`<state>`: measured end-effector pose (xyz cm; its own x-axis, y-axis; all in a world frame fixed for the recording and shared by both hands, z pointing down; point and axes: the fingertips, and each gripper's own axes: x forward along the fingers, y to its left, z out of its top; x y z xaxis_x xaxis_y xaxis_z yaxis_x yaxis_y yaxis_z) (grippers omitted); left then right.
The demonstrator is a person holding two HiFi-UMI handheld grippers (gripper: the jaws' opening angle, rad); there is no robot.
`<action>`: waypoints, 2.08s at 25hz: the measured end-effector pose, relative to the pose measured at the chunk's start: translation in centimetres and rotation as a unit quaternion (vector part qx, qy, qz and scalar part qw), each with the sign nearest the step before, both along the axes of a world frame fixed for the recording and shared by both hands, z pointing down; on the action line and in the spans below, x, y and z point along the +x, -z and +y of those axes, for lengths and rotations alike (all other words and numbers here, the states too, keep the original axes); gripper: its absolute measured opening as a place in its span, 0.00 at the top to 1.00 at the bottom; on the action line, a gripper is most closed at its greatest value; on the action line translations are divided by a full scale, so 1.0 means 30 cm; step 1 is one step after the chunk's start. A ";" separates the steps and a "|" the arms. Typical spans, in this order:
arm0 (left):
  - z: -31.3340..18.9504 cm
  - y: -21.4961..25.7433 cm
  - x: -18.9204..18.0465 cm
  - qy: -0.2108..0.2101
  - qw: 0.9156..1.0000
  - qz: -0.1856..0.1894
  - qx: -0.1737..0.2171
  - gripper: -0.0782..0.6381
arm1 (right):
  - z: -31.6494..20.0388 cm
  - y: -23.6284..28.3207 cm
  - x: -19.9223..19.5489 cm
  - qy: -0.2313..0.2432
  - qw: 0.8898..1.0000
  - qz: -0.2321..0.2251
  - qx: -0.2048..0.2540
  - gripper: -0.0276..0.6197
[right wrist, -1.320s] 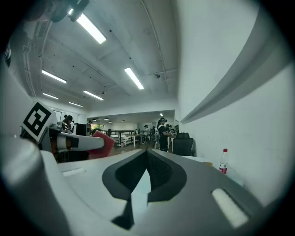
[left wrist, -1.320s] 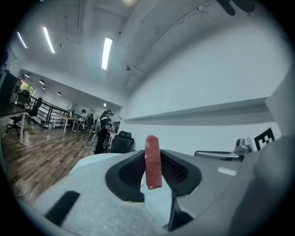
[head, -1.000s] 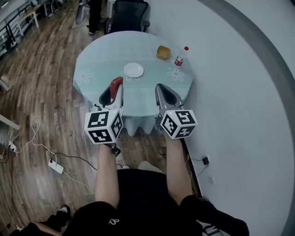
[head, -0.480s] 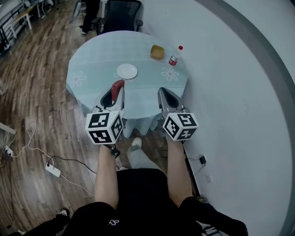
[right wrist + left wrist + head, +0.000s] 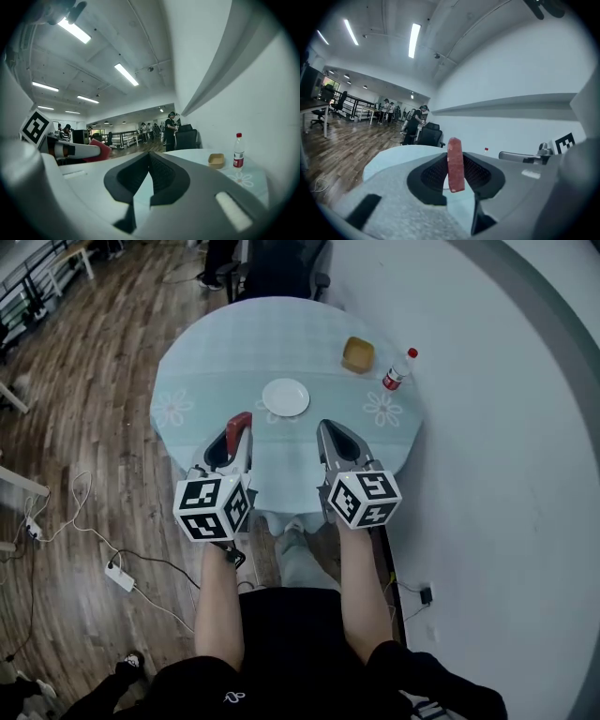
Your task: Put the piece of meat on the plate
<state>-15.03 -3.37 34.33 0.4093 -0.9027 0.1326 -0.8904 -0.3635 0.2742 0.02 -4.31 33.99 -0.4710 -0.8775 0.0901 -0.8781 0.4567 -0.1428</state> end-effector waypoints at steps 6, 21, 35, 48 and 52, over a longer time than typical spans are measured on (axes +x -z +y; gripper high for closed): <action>-0.336 -0.190 0.141 0.001 0.998 -0.012 -0.064 0.77 | -0.381 -0.174 0.159 -0.007 0.998 -0.015 -0.053 0.94; -0.725 -0.403 0.399 -0.052 0.984 -0.048 -0.165 0.77 | -0.904 -0.385 0.345 -0.014 0.991 -0.061 -0.118 0.94; -0.939 -0.829 0.432 -0.107 0.944 -0.022 -0.311 0.76 | -0.907 -0.528 0.445 -0.057 0.983 -0.033 -0.171 0.94; -1.025 -0.969 0.511 -0.159 0.918 -0.068 -0.356 0.76 | -0.904 -0.545 0.461 -0.068 0.981 -0.038 -0.180 0.94; -1.039 -0.971 0.502 -0.172 0.920 -0.110 -0.333 0.73 | -0.905 -0.541 0.440 -0.058 0.981 -0.034 -0.181 0.94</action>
<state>0.04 -34.54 63.45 0.5521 -0.4126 0.7245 -0.8150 -0.4504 0.3645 13.22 -31.46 50.21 -0.3864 -0.8419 0.3767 -0.9035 0.2635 -0.3380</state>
